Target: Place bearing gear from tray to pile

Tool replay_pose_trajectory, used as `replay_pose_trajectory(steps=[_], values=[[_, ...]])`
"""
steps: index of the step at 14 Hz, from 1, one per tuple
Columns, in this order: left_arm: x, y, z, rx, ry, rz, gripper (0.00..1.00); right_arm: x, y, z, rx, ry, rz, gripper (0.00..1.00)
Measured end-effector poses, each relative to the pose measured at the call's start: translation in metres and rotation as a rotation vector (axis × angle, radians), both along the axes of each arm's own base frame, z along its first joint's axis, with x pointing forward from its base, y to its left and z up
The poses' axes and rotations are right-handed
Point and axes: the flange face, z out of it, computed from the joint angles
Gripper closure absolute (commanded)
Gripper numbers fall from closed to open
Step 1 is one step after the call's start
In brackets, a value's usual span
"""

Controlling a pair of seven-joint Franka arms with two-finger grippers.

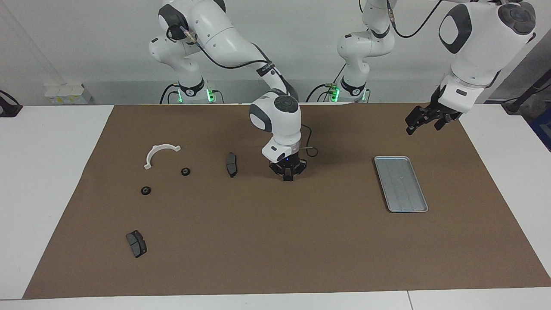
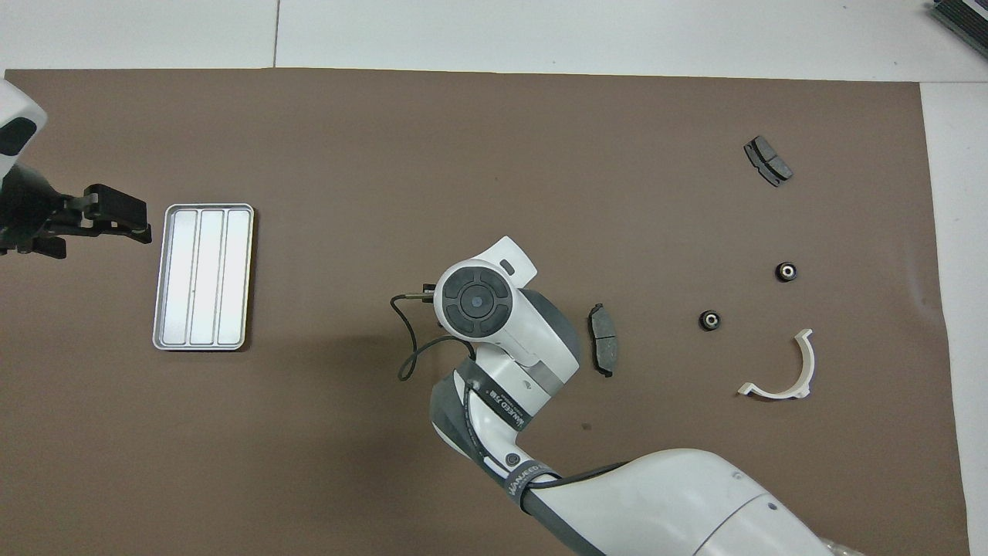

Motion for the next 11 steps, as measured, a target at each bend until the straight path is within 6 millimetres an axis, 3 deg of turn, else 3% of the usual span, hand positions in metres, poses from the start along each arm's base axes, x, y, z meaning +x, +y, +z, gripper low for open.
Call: replay_pose_trajectory(steps=[2, 4, 6, 8, 11], values=[[0.000, 0.000, 0.000, 0.000, 0.000, 0.000, 0.00, 0.000, 0.001, 0.000, 0.000, -0.001, -0.001, 1.00], [0.000, 0.000, 0.000, 0.000, 0.000, 0.000, 0.00, 0.003, -0.002, 0.001, -0.006, -0.008, -0.003, 1.00], [0.000, 0.000, 0.000, 0.000, 0.000, 0.000, 0.00, 0.018, -0.018, 0.010, -0.011, -0.033, -0.026, 1.00], [0.000, 0.000, 0.000, 0.000, 0.000, 0.000, 0.00, 0.045, -0.054, 0.029, -0.006, -0.064, -0.076, 1.00], [0.000, 0.000, 0.000, 0.000, 0.000, 0.000, 0.00, 0.095, -0.147, 0.052, -0.022, -0.099, -0.113, 1.00]])
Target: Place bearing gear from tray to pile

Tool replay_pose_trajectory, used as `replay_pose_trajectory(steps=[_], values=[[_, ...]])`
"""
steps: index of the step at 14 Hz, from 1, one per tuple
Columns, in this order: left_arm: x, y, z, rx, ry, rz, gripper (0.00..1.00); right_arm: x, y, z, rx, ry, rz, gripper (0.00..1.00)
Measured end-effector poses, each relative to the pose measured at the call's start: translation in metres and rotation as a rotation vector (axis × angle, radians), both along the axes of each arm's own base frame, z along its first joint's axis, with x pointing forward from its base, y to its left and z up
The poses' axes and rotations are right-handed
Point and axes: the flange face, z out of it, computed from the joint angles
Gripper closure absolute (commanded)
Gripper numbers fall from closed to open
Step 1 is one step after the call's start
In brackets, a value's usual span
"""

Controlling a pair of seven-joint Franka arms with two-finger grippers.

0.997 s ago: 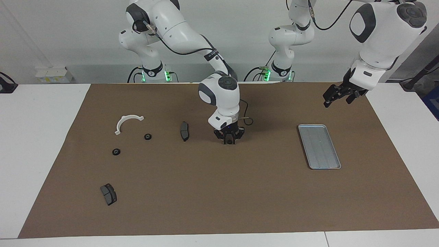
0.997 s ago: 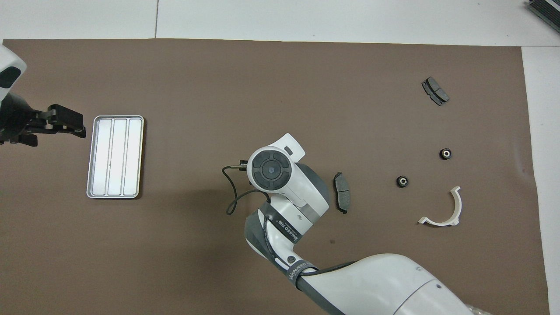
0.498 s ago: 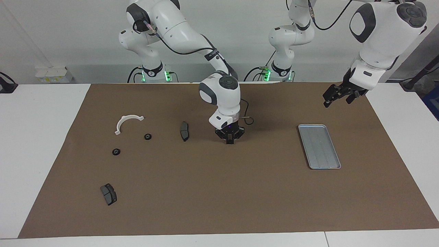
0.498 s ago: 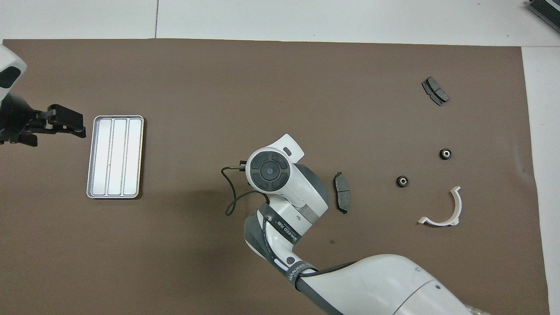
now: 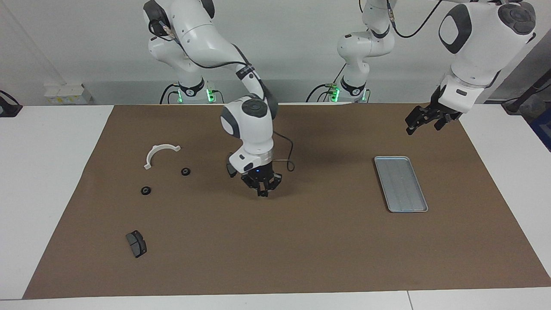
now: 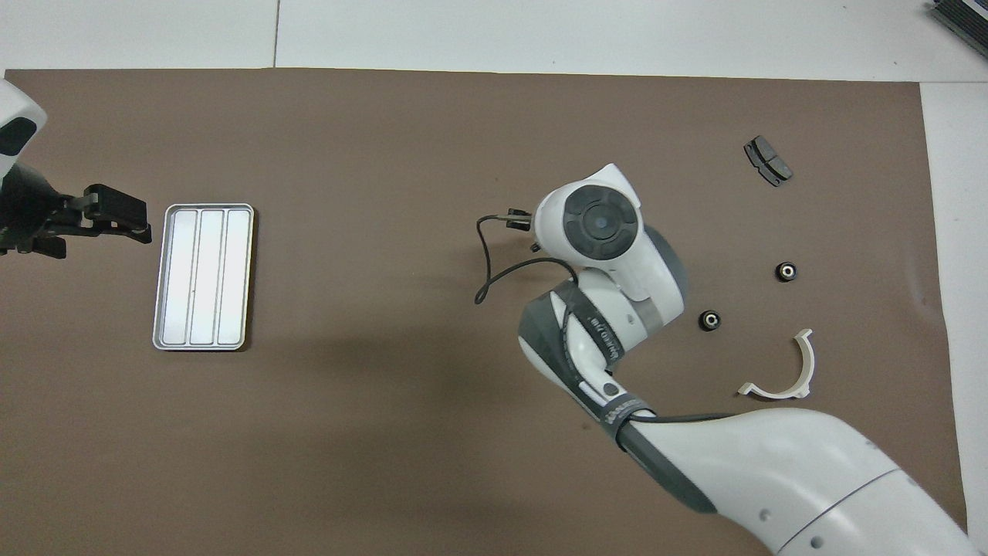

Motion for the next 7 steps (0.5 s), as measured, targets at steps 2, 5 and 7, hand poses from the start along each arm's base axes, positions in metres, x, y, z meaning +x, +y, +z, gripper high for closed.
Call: replay_pose_trajectory(steps=[2, 5, 7], values=[[0.000, 0.000, 0.000, 0.000, 0.000, 0.000, 0.00, 0.026, -0.068, 0.001, -0.024, -0.003, -0.011, 1.00], [0.000, 0.000, 0.000, 0.000, 0.000, 0.000, 0.00, 0.046, -0.149, -0.005, -0.048, 0.009, -0.042, 1.00], [0.000, 0.000, 0.000, 0.000, 0.000, 0.000, 0.00, 0.053, -0.188, -0.018, -0.050, 0.015, -0.071, 1.00]])
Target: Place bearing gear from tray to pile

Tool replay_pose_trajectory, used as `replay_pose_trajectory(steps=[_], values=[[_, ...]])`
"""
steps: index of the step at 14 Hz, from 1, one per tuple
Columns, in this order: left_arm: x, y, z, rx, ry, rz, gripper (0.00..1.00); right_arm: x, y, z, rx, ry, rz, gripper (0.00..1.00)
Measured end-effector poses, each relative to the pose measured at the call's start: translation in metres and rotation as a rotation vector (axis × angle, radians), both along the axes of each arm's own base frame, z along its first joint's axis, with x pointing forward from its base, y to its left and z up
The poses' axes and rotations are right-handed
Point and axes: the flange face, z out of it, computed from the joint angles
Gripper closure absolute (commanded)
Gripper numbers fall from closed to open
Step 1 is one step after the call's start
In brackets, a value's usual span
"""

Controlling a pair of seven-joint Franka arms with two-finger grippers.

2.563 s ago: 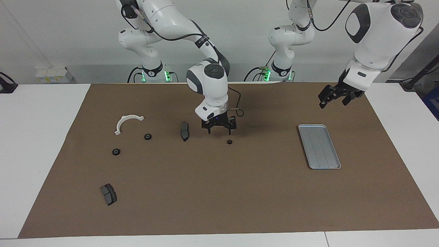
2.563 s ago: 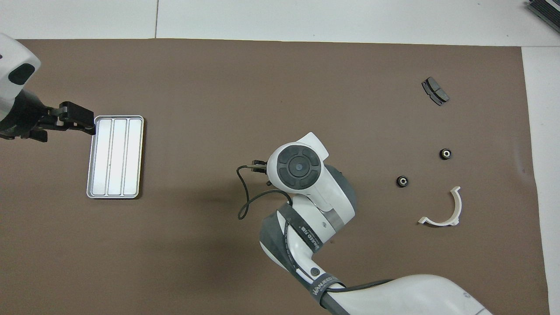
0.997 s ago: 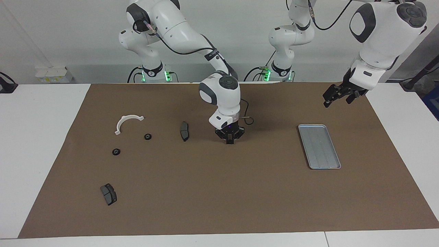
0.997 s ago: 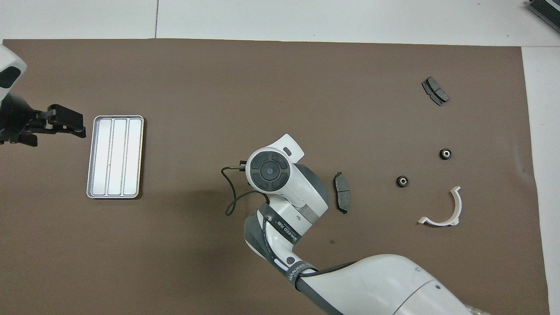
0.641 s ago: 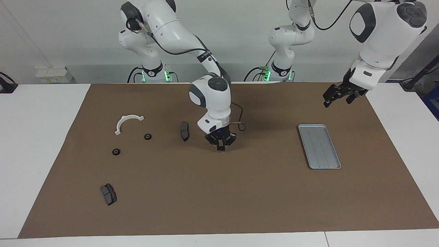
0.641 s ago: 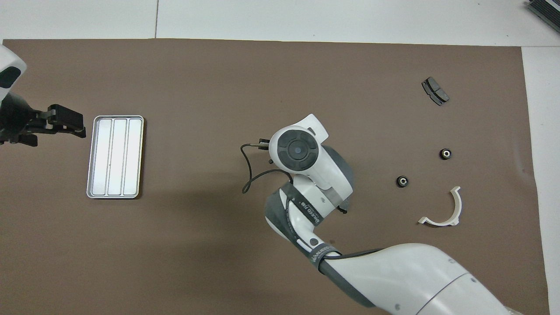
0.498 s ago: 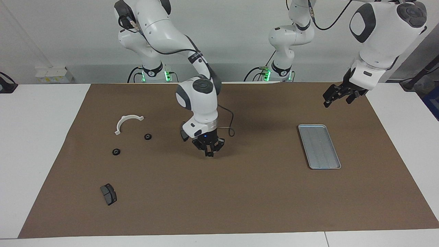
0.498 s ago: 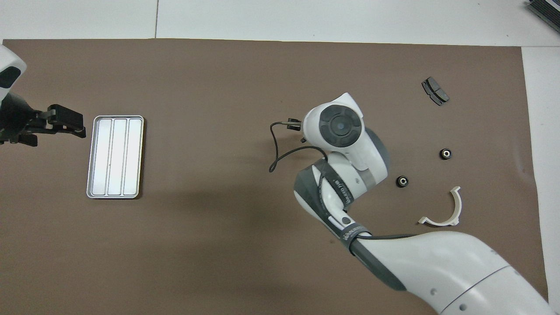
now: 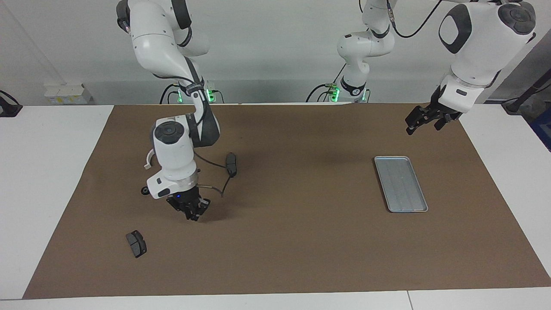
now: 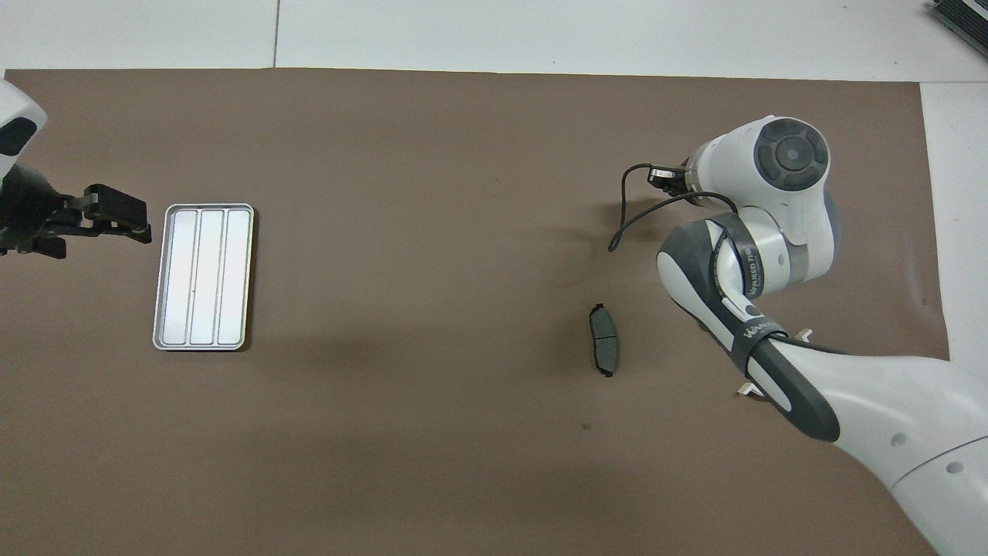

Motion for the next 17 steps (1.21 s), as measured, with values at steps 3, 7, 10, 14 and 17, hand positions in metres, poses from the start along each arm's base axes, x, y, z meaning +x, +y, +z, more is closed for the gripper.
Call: replay_pose_trajectory(steps=[3, 7, 10, 14, 17], values=[[0.000, 0.000, 0.000, 0.000, 0.000, 0.000, 0.00, 0.006, -0.031, -0.024, 0.003, 0.000, -0.012, 0.08], [0.000, 0.000, 0.000, 0.000, 0.000, 0.000, 0.00, 0.012, -0.039, -0.019, 0.015, -0.020, -0.013, 0.00], [0.000, 0.000, 0.000, 0.000, 0.000, 0.000, 0.00, 0.008, -0.038, 0.025, 0.000, -0.026, -0.002, 0.00], [0.000, 0.000, 0.000, 0.000, 0.000, 0.000, 0.00, -0.033, -0.030, 0.130, -0.062, 0.041, 0.086, 0.00], [0.000, 0.000, 0.000, 0.000, 0.000, 0.000, 0.00, -0.068, -0.024, 0.190, -0.061, 0.088, 0.165, 0.00]])
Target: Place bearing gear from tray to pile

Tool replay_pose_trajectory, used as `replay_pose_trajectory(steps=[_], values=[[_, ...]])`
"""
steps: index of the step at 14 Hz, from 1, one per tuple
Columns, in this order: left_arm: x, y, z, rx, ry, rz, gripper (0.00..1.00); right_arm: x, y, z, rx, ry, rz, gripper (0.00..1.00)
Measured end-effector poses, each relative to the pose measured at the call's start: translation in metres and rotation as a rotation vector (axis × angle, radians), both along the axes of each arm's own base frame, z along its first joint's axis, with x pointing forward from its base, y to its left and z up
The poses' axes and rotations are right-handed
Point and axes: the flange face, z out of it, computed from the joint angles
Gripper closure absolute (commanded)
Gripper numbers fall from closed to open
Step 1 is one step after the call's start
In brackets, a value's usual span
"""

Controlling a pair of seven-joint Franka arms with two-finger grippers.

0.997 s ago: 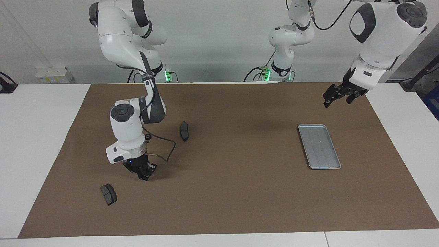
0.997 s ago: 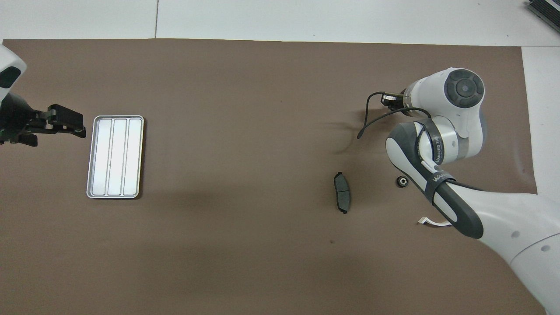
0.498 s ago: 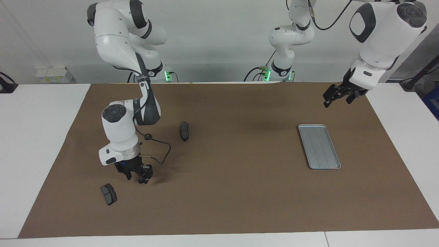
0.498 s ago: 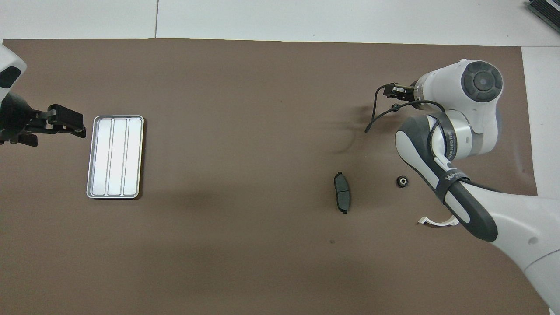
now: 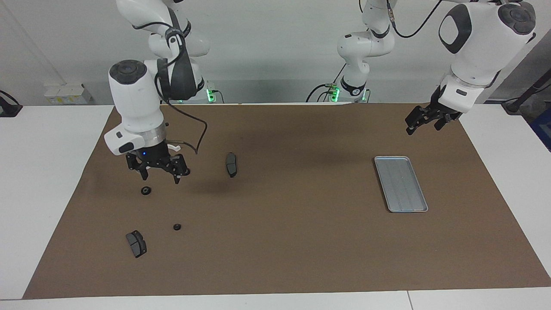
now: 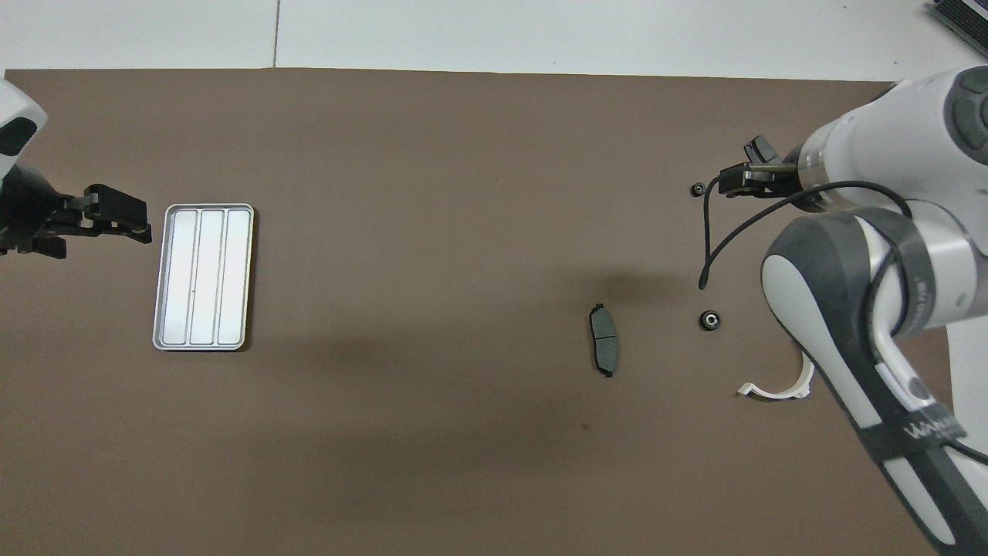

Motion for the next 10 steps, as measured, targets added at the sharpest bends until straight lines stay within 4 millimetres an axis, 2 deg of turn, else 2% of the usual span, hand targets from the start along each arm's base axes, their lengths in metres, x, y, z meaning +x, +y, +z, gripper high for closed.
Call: replay_pose_trajectory(steps=[2, 5, 8, 10], values=[[0.000, 0.000, 0.000, 0.000, 0.000, 0.000, 0.00, -0.018, 0.005, 0.028, 0.003, 0.035, 0.031, 0.00], [0.000, 0.000, 0.000, 0.000, 0.000, 0.000, 0.00, -0.028, 0.013, 0.063, -0.006, 0.066, 0.071, 0.00], [0.000, 0.000, 0.000, 0.000, 0.000, 0.000, 0.00, -0.032, 0.011, 0.088, -0.011, 0.082, 0.109, 0.00], [0.000, 0.000, 0.000, 0.000, 0.000, 0.000, 0.00, -0.035, 0.010, 0.097, -0.002, 0.100, 0.109, 0.00]])
